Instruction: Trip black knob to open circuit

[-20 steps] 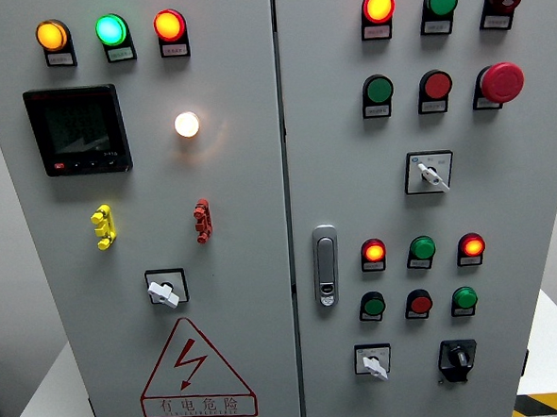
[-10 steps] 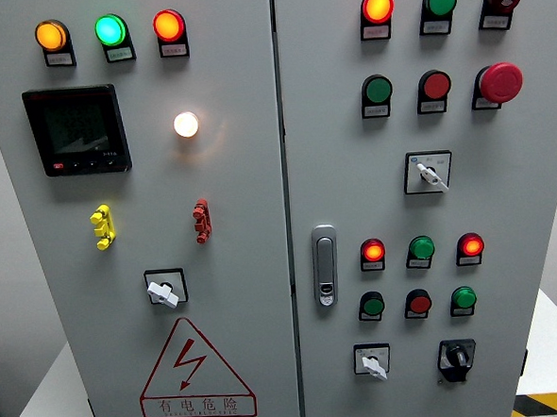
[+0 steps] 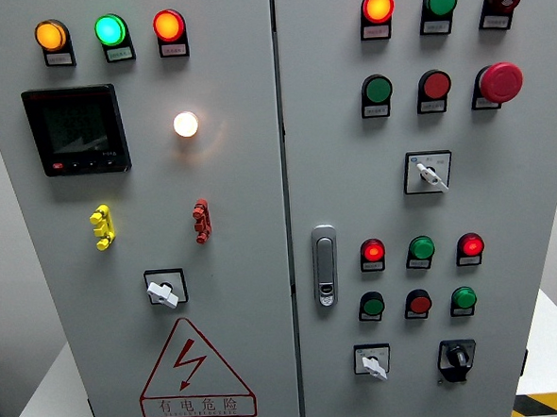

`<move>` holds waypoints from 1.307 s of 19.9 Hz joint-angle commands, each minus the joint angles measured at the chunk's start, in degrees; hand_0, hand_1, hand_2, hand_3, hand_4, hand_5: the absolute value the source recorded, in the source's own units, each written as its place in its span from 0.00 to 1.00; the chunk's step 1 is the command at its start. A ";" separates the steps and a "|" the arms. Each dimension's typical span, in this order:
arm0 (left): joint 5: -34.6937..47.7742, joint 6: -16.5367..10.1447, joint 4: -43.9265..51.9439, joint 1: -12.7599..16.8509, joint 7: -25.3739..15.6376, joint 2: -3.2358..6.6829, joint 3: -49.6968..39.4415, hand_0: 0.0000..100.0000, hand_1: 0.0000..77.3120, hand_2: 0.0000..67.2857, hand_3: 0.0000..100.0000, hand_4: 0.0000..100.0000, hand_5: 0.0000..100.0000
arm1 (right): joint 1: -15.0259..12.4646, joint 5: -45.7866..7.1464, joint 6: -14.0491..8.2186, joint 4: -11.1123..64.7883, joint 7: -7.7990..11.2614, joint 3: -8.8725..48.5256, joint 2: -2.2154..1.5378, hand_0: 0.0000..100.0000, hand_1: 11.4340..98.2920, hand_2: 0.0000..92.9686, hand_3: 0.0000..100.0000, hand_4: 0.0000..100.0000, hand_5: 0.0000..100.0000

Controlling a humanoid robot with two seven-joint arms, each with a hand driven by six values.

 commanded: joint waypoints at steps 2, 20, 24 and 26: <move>0.00 0.00 0.00 0.00 0.00 0.01 0.00 0.00 0.00 0.29 0.26 0.10 0.09 | 2.64 -0.11 -1.92 1.37 -0.18 -0.78 0.20 0.80 0.49 0.00 0.91 0.93 1.00; 0.00 0.00 0.00 0.00 0.00 0.01 0.00 0.00 0.00 0.29 0.26 0.10 0.09 | 16.35 2.61 -2.10 -2.58 -4.22 0.36 1.16 0.96 0.57 0.00 0.90 0.96 1.00; 0.00 0.00 0.00 0.00 0.00 0.01 0.00 0.00 0.00 0.29 0.26 0.10 0.09 | 17.32 3.83 -2.10 -3.72 -4.22 1.06 1.16 0.98 0.56 0.00 0.91 0.96 1.00; 0.00 0.00 0.00 0.00 0.00 0.01 0.00 0.00 0.00 0.29 0.26 0.10 0.09 | 18.46 5.15 -2.10 -4.25 -4.40 1.68 1.16 0.98 0.56 0.00 0.92 0.96 1.00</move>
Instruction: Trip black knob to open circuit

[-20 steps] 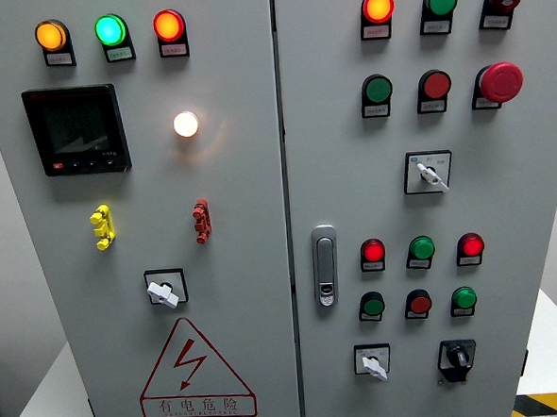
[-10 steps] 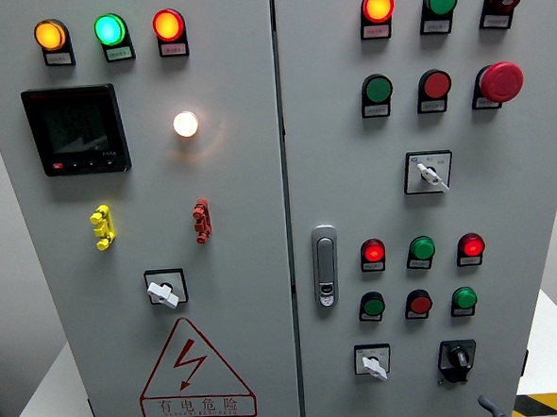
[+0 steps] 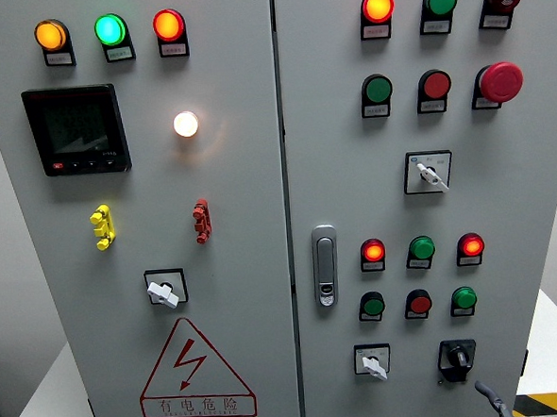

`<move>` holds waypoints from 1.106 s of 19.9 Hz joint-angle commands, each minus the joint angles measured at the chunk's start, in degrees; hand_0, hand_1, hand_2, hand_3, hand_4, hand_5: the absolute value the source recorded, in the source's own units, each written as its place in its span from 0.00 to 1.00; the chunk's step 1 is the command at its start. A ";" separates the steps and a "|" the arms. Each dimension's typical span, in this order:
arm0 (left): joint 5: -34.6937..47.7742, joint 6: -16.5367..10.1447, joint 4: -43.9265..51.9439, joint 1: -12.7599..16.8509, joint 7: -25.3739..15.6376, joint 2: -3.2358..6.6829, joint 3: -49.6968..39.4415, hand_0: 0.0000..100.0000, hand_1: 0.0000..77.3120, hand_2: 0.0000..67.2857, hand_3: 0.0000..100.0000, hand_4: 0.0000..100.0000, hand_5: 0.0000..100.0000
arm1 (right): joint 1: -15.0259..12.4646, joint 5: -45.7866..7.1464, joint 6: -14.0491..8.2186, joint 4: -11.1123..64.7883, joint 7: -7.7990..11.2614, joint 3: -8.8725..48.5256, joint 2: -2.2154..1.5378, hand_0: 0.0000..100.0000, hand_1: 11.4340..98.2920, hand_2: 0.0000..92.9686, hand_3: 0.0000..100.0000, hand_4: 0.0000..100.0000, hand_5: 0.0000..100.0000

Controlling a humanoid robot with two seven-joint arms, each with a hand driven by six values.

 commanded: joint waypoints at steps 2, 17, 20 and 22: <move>0.00 0.00 0.00 0.00 0.00 0.00 0.00 0.00 0.00 0.29 0.26 0.10 0.09 | 1.40 1.99 0.00 -0.39 -1.13 0.89 0.00 0.99 0.56 0.00 0.92 0.96 1.00; 0.00 0.00 0.00 0.00 0.00 0.00 0.00 0.00 0.00 0.29 0.26 0.10 0.09 | 2.02 4.89 0.09 0.57 -3.69 -0.34 -0.09 1.00 0.54 0.00 0.94 0.97 1.00; 0.00 0.00 0.00 0.00 0.00 0.00 0.00 0.00 0.00 0.29 0.26 0.10 0.09 | 2.72 4.98 0.09 0.57 -4.39 -1.04 0.00 1.00 0.54 0.00 0.94 0.97 1.00; 0.00 0.00 0.00 0.00 0.00 0.00 0.00 0.00 0.00 0.29 0.26 0.10 0.09 | 2.72 4.98 0.09 0.66 -4.48 -1.22 -0.09 1.00 0.53 0.00 0.94 0.98 1.00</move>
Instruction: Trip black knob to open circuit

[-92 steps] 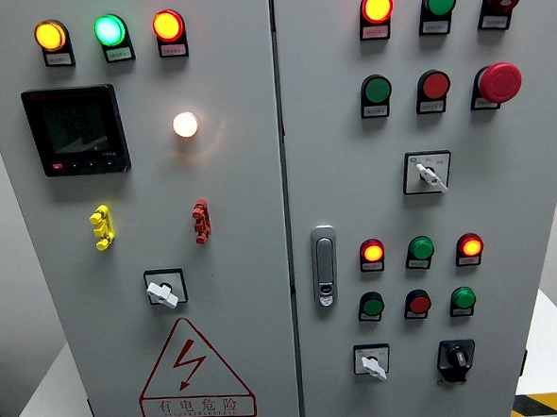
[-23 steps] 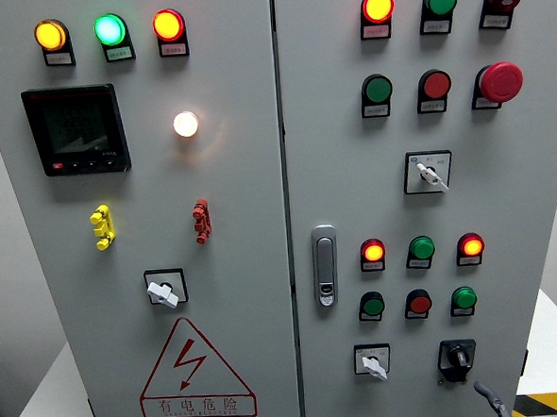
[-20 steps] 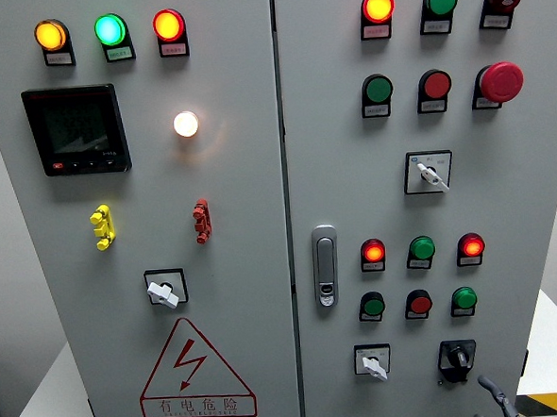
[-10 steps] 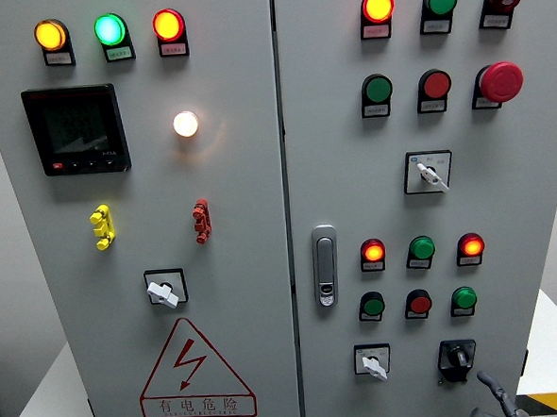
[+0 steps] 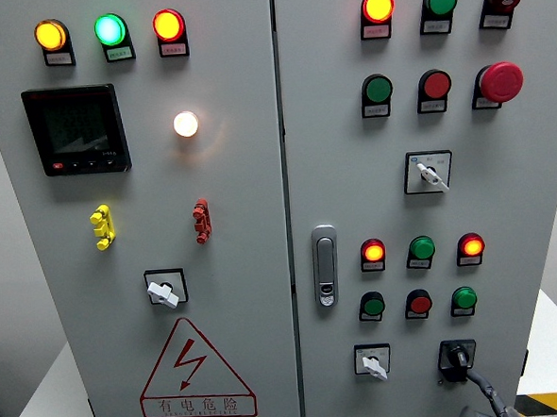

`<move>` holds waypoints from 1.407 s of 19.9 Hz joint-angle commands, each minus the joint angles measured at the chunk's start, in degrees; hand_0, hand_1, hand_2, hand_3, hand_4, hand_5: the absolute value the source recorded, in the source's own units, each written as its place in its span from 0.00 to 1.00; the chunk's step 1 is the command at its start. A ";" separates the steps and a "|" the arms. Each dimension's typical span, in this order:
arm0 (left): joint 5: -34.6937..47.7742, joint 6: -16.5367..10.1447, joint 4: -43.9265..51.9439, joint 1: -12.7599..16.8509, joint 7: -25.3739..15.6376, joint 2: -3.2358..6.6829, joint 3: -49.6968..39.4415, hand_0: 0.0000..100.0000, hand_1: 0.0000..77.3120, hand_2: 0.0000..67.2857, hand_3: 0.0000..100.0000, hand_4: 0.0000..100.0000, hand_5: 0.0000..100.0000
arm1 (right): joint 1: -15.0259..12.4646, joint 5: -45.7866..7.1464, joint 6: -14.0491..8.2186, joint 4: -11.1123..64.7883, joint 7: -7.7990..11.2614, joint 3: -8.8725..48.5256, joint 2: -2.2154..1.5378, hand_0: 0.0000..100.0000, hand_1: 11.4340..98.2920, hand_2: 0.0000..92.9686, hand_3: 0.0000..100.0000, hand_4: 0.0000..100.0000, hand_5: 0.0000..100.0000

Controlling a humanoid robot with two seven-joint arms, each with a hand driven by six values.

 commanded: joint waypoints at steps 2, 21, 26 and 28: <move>0.00 0.00 0.00 0.00 0.00 0.00 0.00 0.00 0.00 0.29 0.26 0.10 0.09 | 0.17 0.01 0.00 0.02 -0.09 -0.63 -0.01 1.00 0.53 0.00 0.95 0.98 1.00; 0.00 0.00 0.00 0.00 0.00 0.00 0.00 0.00 0.00 0.29 0.26 0.10 0.09 | 0.96 1.86 0.00 0.72 -0.70 -3.71 -0.01 1.00 0.52 0.00 0.97 0.99 1.00; 0.00 0.00 0.00 0.00 0.00 0.00 0.00 0.00 0.00 0.29 0.26 0.10 0.09 | 0.96 1.86 0.00 1.07 -0.88 -4.76 -0.01 1.00 0.52 0.00 0.97 1.00 1.00; 0.00 0.00 0.00 0.00 0.00 0.00 0.00 0.00 0.00 0.29 0.26 0.10 0.09 | 0.96 1.94 0.00 1.33 -0.88 -4.93 -0.01 1.00 0.52 0.00 0.97 1.00 1.00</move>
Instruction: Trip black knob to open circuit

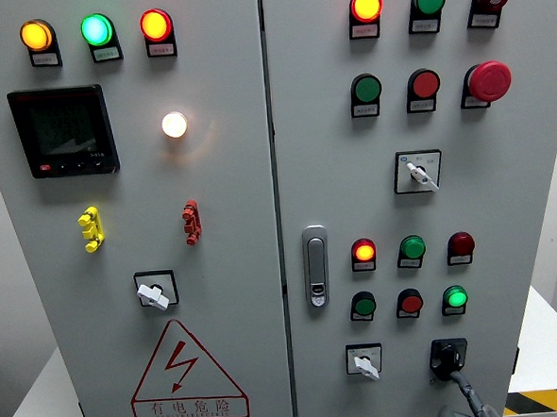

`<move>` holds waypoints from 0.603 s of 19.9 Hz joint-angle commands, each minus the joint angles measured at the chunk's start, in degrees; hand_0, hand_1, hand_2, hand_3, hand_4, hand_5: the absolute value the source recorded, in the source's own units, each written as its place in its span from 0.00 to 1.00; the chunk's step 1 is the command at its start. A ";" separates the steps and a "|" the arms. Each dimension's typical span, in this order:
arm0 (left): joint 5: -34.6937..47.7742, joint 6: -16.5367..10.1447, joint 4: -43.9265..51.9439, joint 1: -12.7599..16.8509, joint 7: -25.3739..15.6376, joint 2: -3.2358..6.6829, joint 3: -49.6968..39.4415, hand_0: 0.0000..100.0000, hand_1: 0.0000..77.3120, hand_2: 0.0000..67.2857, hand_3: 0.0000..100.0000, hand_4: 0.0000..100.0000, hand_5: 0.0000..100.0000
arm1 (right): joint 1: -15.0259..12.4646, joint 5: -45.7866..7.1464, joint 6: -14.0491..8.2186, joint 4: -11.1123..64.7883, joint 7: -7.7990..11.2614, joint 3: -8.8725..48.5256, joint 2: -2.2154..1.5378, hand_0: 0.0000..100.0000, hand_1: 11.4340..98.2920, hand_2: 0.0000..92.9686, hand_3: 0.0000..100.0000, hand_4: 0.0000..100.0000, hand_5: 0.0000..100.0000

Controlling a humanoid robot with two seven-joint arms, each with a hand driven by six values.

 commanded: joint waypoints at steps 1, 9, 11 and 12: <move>0.00 0.00 0.00 0.00 0.00 0.00 0.00 0.00 0.00 0.29 0.26 0.10 0.09 | 0.03 -0.05 0.01 0.18 0.00 -0.63 0.01 1.00 0.52 0.00 0.97 1.00 1.00; 0.00 0.00 0.00 0.00 0.00 0.00 0.00 0.00 0.00 0.29 0.26 0.10 0.09 | 0.03 -0.05 -0.08 -0.18 0.09 -0.46 0.10 1.00 0.51 0.00 0.98 1.00 1.00; 0.00 0.00 0.00 0.00 0.00 0.00 0.00 0.00 0.00 0.29 0.26 0.10 0.09 | 0.12 -0.05 -0.08 -0.26 0.09 -0.19 0.10 1.00 0.51 0.00 0.98 1.00 1.00; 0.00 0.00 0.00 0.00 0.00 0.00 0.00 0.00 0.00 0.29 0.26 0.10 0.09 | 0.12 -0.05 -0.08 -0.26 0.09 -0.10 0.10 1.00 0.50 0.00 0.98 1.00 1.00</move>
